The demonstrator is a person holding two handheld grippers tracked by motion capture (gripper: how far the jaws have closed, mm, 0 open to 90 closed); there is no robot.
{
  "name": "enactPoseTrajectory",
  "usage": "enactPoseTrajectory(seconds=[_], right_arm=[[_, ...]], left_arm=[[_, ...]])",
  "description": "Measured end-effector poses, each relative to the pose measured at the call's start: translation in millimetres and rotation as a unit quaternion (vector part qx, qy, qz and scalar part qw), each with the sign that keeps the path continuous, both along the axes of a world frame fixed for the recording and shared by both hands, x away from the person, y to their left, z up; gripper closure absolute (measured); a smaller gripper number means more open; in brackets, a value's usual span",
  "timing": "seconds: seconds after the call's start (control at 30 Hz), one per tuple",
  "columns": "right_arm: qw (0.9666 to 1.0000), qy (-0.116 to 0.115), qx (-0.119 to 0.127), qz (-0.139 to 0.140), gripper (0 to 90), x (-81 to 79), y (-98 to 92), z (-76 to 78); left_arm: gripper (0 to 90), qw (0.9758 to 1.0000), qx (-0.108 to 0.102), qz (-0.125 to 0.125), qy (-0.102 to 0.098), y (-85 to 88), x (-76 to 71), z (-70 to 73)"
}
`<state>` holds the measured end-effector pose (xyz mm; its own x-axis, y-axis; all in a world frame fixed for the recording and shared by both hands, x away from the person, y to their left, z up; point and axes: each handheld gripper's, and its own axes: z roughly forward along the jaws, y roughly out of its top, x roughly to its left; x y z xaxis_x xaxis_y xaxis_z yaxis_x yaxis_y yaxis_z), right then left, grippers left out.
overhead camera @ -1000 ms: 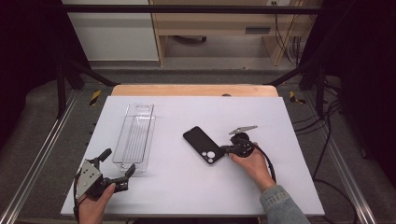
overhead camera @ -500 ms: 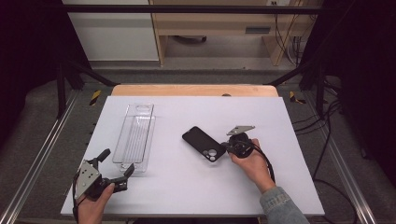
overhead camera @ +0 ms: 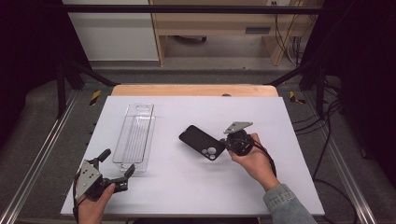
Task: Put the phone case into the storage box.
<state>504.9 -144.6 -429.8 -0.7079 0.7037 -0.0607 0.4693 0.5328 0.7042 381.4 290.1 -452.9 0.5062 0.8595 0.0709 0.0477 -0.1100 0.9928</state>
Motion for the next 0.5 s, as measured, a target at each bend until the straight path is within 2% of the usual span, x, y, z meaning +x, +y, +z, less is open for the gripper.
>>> enactPoseTrajectory(seconds=[0.2, 0.27, 0.3, 0.4, 0.43, 0.5], right_arm=[[0.9997, -0.009, -0.017, 0.015, 89.8, -0.9, 3.3, 12.7], [0.9990, -0.013, -0.033, 0.027, 89.7, -1.7, 4.9, 19.9], [0.9990, -0.013, -0.033, 0.027, 89.7, -1.7, 4.9, 19.9], [0.9982, -0.018, -0.045, 0.036, 89.8, -3.3, 6.2, 28.0], [0.9980, -0.019, -0.046, 0.039, 89.8, -3.7, 6.4, 29.7], [0.9972, -0.024, -0.055, 0.045, 89.8, -4.9, 6.4, 37.4]], left_arm=[[0.6, 1.0000, 0.003, -0.004, -0.002, -2.4, -1.0, 1.3], [0.6, 1.0000, 0.007, -0.002, -0.003, -3.6, -2.1, 2.7], [0.6, 1.0000, 0.008, -0.003, -0.002, -4.3, -2.7, 3.5], [0.5, 0.9996, 0.027, -0.001, -0.001, -7.4, -4.3, 7.0], [0.5, 0.9992, 0.039, -0.006, 0.000, -9.2, -3.9, 9.9], [0.5, 0.9989, 0.045, -0.008, 0.000, -12.8, -3.1, 15.4]])
